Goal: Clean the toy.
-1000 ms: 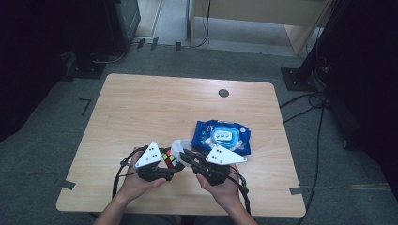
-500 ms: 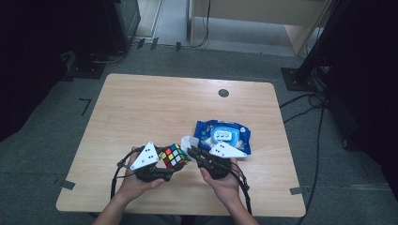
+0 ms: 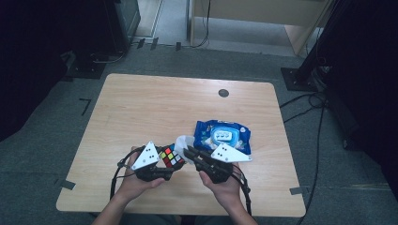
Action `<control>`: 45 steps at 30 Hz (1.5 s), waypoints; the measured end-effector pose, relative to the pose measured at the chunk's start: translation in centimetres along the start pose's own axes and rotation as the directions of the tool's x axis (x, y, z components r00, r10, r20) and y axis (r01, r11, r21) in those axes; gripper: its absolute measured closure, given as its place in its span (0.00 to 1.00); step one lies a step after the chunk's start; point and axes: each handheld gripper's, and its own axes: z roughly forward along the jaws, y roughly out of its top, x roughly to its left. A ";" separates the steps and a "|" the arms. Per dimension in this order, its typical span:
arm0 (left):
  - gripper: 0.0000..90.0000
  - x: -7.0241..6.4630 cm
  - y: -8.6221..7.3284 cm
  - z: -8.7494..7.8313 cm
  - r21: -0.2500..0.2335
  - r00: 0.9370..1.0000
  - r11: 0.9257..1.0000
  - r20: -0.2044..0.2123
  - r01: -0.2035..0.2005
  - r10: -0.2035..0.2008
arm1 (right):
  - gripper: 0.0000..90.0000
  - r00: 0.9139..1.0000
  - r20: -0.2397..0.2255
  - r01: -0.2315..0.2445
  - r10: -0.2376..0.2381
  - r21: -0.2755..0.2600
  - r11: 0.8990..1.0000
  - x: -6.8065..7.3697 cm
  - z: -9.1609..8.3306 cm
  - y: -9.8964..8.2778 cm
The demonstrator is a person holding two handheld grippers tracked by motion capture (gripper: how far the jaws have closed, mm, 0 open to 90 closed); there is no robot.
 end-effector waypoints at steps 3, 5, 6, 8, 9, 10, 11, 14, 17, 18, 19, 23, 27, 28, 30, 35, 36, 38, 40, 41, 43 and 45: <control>0.38 -0.3 0.1 0.1 0.008 1.000 1.000 -0.010 -0.017 0.017 | 0.93 1.000 -0.007 -0.010 0.010 0.008 1.000 0.1 0.5 -0.5; 0.38 -0.4 0.0 0.1 0.005 1.000 1.000 0.000 -0.016 0.016 | 0.93 0.999 0.002 -0.040 0.040 0.011 0.999 -0.4 0.7 -0.8; 0.38 -0.5 0.1 0.0 -0.002 1.000 1.000 0.003 -0.014 0.014 | 0.93 0.999 0.018 -0.044 0.043 0.021 0.999 -0.6 0.7 -1.0; 0.38 -0.5 0.2 -0.1 -0.007 1.000 1.000 -0.003 -0.018 0.018 | 0.93 0.997 0.032 -0.066 0.065 0.023 0.998 -1.0 0.8 -1.4; 0.38 -0.5 0.3 -0.1 -0.008 1.000 1.000 -0.008 -0.018 0.018 | 0.93 0.997 0.038 -0.071 0.070 0.026 0.997 -1.2 0.8 -1.6; 0.38 -0.4 0.3 -0.2 -0.017 1.000 1.000 -0.008 -0.011 0.011 | 0.93 0.997 0.055 -0.065 0.063 0.034 0.997 -1.4 0.9 -1.8; 0.38 -0.3 0.4 -0.4 -0.019 1.000 1.000 -0.011 -0.004 0.004 | 0.93 0.996 0.076 -0.055 0.052 0.048 0.997 -1.7 1.0 -2.0; 0.38 0.2 0.5 -0.8 -0.034 0.999 0.999 -0.034 0.013 -0.015 | 0.92 0.991 0.135 -0.037 0.020 0.123 0.992 -2.6 1.7 -3.1; 0.38 0.7 0.6 -1.3 -0.058 0.998 0.998 -0.040 0.035 -0.037 | 0.92 0.978 0.206 -0.046 -0.008 0.257 0.965 -4.2 2.9 -5.2; 0.38 0.8 0.6 -1.4 -0.055 0.998 0.998 -0.051 0.034 -0.036 | 0.92 0.971 0.237 -0.076 0.006 0.285 0.956 -5.0 3.1 -6.2; 0.38 0.9 0.5 -1.4 -0.053 0.997 0.998 -0.058 0.038 -0.041 | 0.92 0.968 0.249 -0.105 0.030 0.295 0.950 -5.6 3.1 -6.7; 0.38 1.5 0.4 -1.6 -0.059 0.994 0.996 -0.081 0.068 -0.072 | 0.88 0.962 0.268 -0.129 0.053 0.272 0.954 -6.4 2.5 -6.5; 0.38 1.9 0.4 -1.7 -0.057 0.985 0.992 -0.129 0.109 -0.115 | 0.50 0.959 0.282 -0.097 0.037 0.203 0.974 -5.6 2.2 -5.6; 0.38 2.2 0.4 -1.7 -0.055 0.979 0.989 -0.145 0.136 -0.143 | 0.45 0.963 0.266 -0.085 0.030 0.194 0.977 -5.2 2.2 -5.4; 0.38 2.6 0.3 -1.8 -0.062 0.973 0.983 -0.144 0.174 -0.181 | 0.38 0.973 0.231 -0.064 0.022 0.177 0.982 -4.3 2.5 -5.3; 0.38 2.4 0.4 -1.6 -0.055 0.972 0.983 -0.144 0.177 -0.183 | 0.56 0.989 0.142 -0.058 0.036 0.153 0.986 -2.2 3.6 -5.4; 0.38 2.2 0.4 -1.5 -0.056 0.972 0.982 -0.142 0.179 -0.185 | 0.63 0.988 0.151 -0.064 0.041 0.151 0.986 -2.2 3.6 -5.4; 0.38 2.1 0.4 -1.4 -0.058 0.973 0.983 -0.144 0.175 -0.181 | 0.71 0.987 0.118 -0.123 0.110 0.115 0.986 -2.5 3.3 -5.2; 0.38 2.1 0.4 -1.4 -0.061 0.970 0.983 -0.158 0.176 -0.183 | 0.70 0.976 0.117 -0.190 0.183 0.057 0.980 -3.1 2.5 -4.8; 0.38 2.1 0.4 -1.4 -0.060 0.971 0.982 -0.155 0.177 -0.184 | 0.68 0.969 0.119 -0.222 0.217 0.028 0.975 -3.4 2.1 -4.5; 0.38 2.1 0.3 -1.3 -0.057 0.974 0.983 -0.137 0.177 -0.183 | 0.60 0.950 0.115 -0.289 0.290 -0.024 0.957 -3.7 1.3 -3.8; 0.38 2.0 0.2 -1.0 -0.043 0.974 0.984 -0.145 0.170 -0.175 | 0.51 0.939 0.101 -0.326 0.329 -0.041 0.944 -3.8 1.0 -3.3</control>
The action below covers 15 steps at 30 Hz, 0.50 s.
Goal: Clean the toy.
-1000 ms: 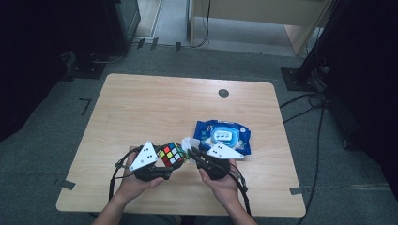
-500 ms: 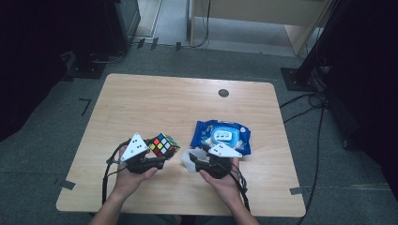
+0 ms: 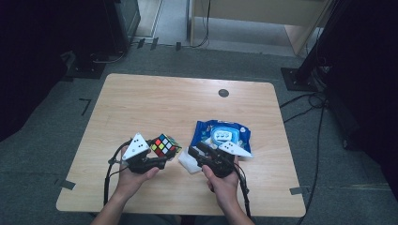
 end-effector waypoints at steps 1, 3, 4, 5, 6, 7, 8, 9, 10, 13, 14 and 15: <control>0.38 -0.1 -0.1 0.2 0.001 1.000 1.000 0.004 0.000 0.000 | 0.43 1.000 -0.005 -0.018 0.018 -0.006 1.000 0.2 0.0 0.2; 0.38 -0.5 -0.3 0.5 0.001 1.000 1.000 -0.017 -0.007 0.007 | 0.34 0.998 -0.009 -0.066 0.066 -0.006 0.998 0.7 0.1 0.6; 0.38 -0.6 -0.4 0.6 0.004 1.000 1.000 -0.017 -0.012 0.012 | 0.31 0.994 -0.024 -0.105 0.105 -0.003 0.994 1.0 0.2 0.7; 0.38 -0.8 -0.5 0.8 0.001 1.000 1.000 -0.021 -0.015 0.015 | 0.29 0.989 -0.038 -0.141 0.141 0.003 0.990 1.2 0.2 0.8; 0.38 -1.1 -0.6 0.9 -0.002 0.999 1.000 -0.032 -0.026 0.026 | 0.27 0.984 -0.046 -0.174 0.174 0.010 0.985 1.4 0.3 0.9; 0.38 -1.5 -0.7 1.1 -0.003 0.998 0.999 -0.043 -0.042 0.042 | 0.25 0.980 -0.055 -0.192 0.192 0.012 0.981 1.4 0.4 0.9; 0.38 -1.7 -0.8 1.2 0.000 0.998 0.999 -0.038 -0.051 0.051 | 0.24 0.972 -0.059 -0.225 0.226 0.022 0.974 1.5 0.6 0.9; 0.38 -2.2 -0.9 1.4 0.002 0.997 0.998 -0.045 -0.069 0.069 | 0.23 0.968 -0.056 -0.241 0.243 0.031 0.970 1.5 0.7 0.9; 0.38 -2.6 -1.0 1.6 0.002 0.995 0.996 -0.049 -0.086 0.086 | 0.21 0.961 -0.047 -0.269 0.271 0.050 0.962 1.5 1.0 0.7; 0.38 -3.5 -1.1 1.9 0.002 0.991 0.992 -0.043 -0.125 0.125 | 0.20 0.952 -0.019 -0.302 0.304 0.094 0.949 1.4 1.7 0.2; 0.38 -3.8 -1.2 2.0 0.004 0.990 0.991 -0.040 -0.135 0.135 | 0.20 0.949 -0.023 -0.310 0.314 0.104 0.945 1.4 1.8 0.1; 0.38 -4.0 -1.2 2.1 0.001 0.989 0.990 -0.034 -0.143 0.143 | 0.20 0.947 -0.026 -0.315 0.320 0.114 0.942 1.4 2.0 0.0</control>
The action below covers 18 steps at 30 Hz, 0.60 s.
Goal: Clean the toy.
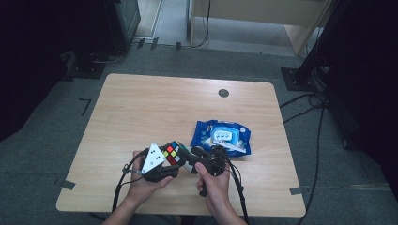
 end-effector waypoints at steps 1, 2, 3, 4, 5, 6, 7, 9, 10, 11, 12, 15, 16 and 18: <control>0.38 -0.1 0.0 0.0 -0.003 1.000 1.000 0.000 -0.004 0.004 | 0.21 1.000 -0.001 -0.001 0.001 0.004 1.000 0.0 0.2 -0.1; 0.38 -0.3 0.0 0.0 -0.004 1.000 1.000 0.005 -0.013 0.013 | 0.22 1.000 0.001 -0.004 0.004 0.011 1.000 0.0 0.2 -0.2; 0.38 -0.3 0.0 0.1 -0.005 1.000 1.000 0.010 -0.020 0.020 | 0.23 1.000 0.009 -0.004 0.003 0.013 1.000 0.0 0.3 -0.3; 0.38 -0.4 0.0 0.1 -0.009 1.000 1.000 0.008 -0.020 0.020 | 0.27 1.000 0.018 -0.009 0.009 0.015 1.000 0.0 0.4 -0.3; 0.38 -0.4 0.0 0.1 -0.007 1.000 1.000 0.009 -0.019 0.019 | 0.32 1.000 0.014 -0.022 0.022 0.020 1.000 -0.1 0.5 -0.4; 0.38 -0.3 0.0 0.1 -0.004 1.000 1.000 0.015 -0.012 0.012 | 0.33 0.999 -0.003 -0.032 0.032 0.018 0.999 -0.2 0.5 -0.5; 0.38 -0.2 0.0 0.1 -0.005 1.000 1.000 0.018 -0.003 0.003 | 0.35 1.000 -0.001 -0.027 0.027 0.011 1.000 -0.2 0.4 -0.5; 0.38 -0.1 0.0 0.2 0.015 1.000 1.000 0.030 0.001 -0.001 | 0.38 0.998 0.035 0.056 -0.056 0.001 0.998 0.1 0.2 -0.4; 0.38 -0.1 0.0 0.2 0.024 1.000 1.000 0.030 -0.002 0.001 | 0.38 0.992 0.056 0.112 -0.112 0.003 0.994 0.3 0.2 -0.4; 0.38 -0.1 0.0 0.3 0.035 1.000 0.999 0.026 -0.004 0.004 | 0.38 0.986 0.072 0.151 -0.151 0.006 0.989 0.5 0.2 -0.4; 0.38 -0.1 0.0 0.5 0.048 1.000 0.999 0.023 -0.003 0.002 | 0.38 0.966 0.100 0.238 -0.238 0.008 0.971 0.7 0.2 -0.5; 0.38 -0.1 -0.1 0.8 0.079 1.000 0.997 0.022 0.001 -0.003 | 0.38 0.871 0.174 0.455 -0.460 0.074 0.888 1.7 0.5 -0.5; 0.38 -0.1 -0.2 0.8 0.086 1.000 0.996 0.023 0.005 -0.007 | 0.38 0.845 0.184 0.492 -0.501 0.099 0.865 2.0 0.7 -0.5; 0.38 0.0 -0.1 0.8 0.092 1.000 0.996 0.025 0.003 -0.006 | 0.38 0.845 0.171 0.493 -0.507 0.116 0.862 2.0 0.7 -0.2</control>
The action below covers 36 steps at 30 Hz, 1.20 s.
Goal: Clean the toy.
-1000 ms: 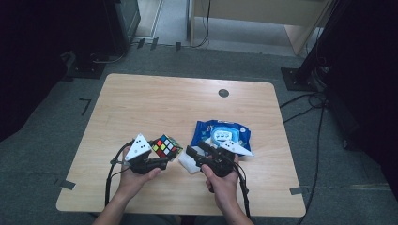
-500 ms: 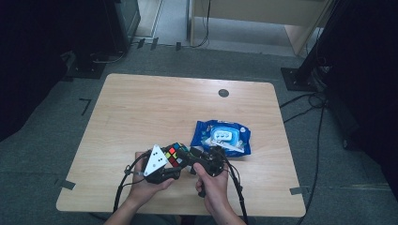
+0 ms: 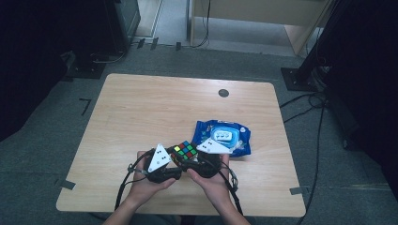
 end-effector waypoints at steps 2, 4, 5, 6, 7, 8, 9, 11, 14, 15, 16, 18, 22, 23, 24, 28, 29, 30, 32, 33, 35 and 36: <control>0.38 0.2 -0.1 0.0 0.009 1.000 1.000 0.005 0.007 -0.007 | 0.30 0.997 -0.043 -0.060 0.059 -0.031 0.998 -0.6 -0.2 0.1; 0.38 0.8 -0.1 -0.2 0.005 0.999 0.999 0.010 0.039 -0.039 | 0.22 0.994 -0.065 -0.095 0.091 -0.057 0.994 -1.3 -0.7 0.3; 0.38 1.3 -0.1 -0.4 -0.004 0.998 0.998 0.006 0.063 -0.063 | 0.19 0.993 -0.072 -0.098 0.092 -0.080 0.992 -1.8 -1.1 0.4; 0.38 1.7 0.0 -0.7 -0.016 0.996 0.996 -0.004 0.091 -0.091 | 0.20 0.991 -0.076 -0.121 0.113 -0.110 0.987 -2.2 -1.5 0.3; 0.38 2.3 0.0 -0.9 -0.027 0.993 0.993 -0.011 0.119 -0.119 | 0.21 0.988 -0.086 -0.141 0.130 -0.141 0.980 -2.7 -1.9 0.1; 0.38 2.9 0.0 -1.2 -0.039 0.988 0.988 -0.015 0.150 -0.151 | 0.22 0.984 -0.101 -0.161 0.145 -0.167 0.973 -3.1 -2.1 -0.2; 0.38 3.3 0.0 -1.5 -0.048 0.985 0.984 -0.018 0.172 -0.173 | 0.22 0.981 -0.113 -0.178 0.160 -0.172 0.969 -3.3 -2.2 -0.7; 0.38 4.4 0.0 -2.1 -0.069 0.974 0.973 -0.035 0.222 -0.224 | 0.20 0.978 -0.127 -0.184 0.165 -0.152 0.971 -3.6 -1.7 -1.6; 0.38 5.1 0.1 -2.7 -0.099 0.964 0.961 -0.042 0.257 -0.262 | 0.18 0.982 -0.132 -0.148 0.132 -0.119 0.982 -3.1 -0.6 -2.6; 0.38 5.2 0.2 -2.9 -0.109 0.962 0.958 -0.034 0.265 -0.270 | 0.18 0.984 -0.131 -0.133 0.118 -0.119 0.984 -2.8 -0.3 -2.8; 0.38 5.0 0.3 -3.0 -0.112 0.962 0.957 -0.030 0.268 -0.273 | 0.18 0.988 -0.128 -0.104 0.089 -0.110 0.988 -2.2 0.2 -2.9; 0.38 4.6 0.5 -2.9 -0.117 0.963 0.958 -0.022 0.264 -0.268 | 0.18 0.994 -0.106 -0.044 0.032 -0.112 0.993 -1.2 0.8 -3.0; 0.38 3.8 0.8 -2.6 -0.107 0.965 0.959 0.011 0.261 -0.261 | 0.18 0.997 -0.057 0.040 -0.047 -0.118 0.992 0.2 1.6 -3.0; 0.38 3.6 0.8 -2.5 -0.103 0.966 0.961 0.017 0.258 -0.258 | 0.19 0.997 -0.047 0.055 -0.061 -0.126 0.991 0.5 1.7 -3.0; 0.38 3.6 0.9 -2.5 -0.102 0.966 0.961 0.022 0.258 -0.257 | 0.21 0.996 -0.038 0.073 -0.079 -0.134 0.988 0.6 1.7 -3.0; 0.38 3.2 1.0 -2.3 -0.094 0.967 0.963 0.029 0.253 -0.252 | 0.33 0.993 -0.033 0.109 -0.116 -0.153 0.982 0.7 1.6 -3.1; 0.38 3.2 1.0 -2.2 -0.092 0.967 0.963 0.031 0.255 -0.253 | 0.37 0.990 -0.034 0.133 -0.140 -0.156 0.979 0.7 1.5 -3.1; 0.38 3.2 1.0 -2.2 -0.087 0.967 0.963 0.033 0.255 -0.253 | 0.37 0.986 -0.027 0.156 -0.162 -0.160 0.975 0.8 1.5 -3.2; 0.38 3.3 1.0 -2.1 -0.072 0.967 0.965 0.045 0.254 -0.251 | 0.38 0.981 -0.021 0.189 -0.195 -0.153 0.970 0.7 1.4 -3.1; 0.38 3.3 1.0 -2.0 -0.061 0.967 0.966 0.051 0.252 -0.249 | 0.38 0.976 -0.017 0.211 -0.216 -0.150 0.966 0.6 1.4 -3.1; 0.38 3.4 1.1 -1.9 -0.036 0.966 0.967 0.064 0.252 -0.249 | 0.38 0.964 -0.003 0.261 -0.264 -0.142 0.955 0.4 1.3 -3.1; 0.38 3.5 1.1 -1.9 -0.026 0.964 0.966 0.075 0.257 -0.255 | 0.38 0.956 0.000 0.292 -0.294 -0.133 0.947 0.3 1.3 -3.1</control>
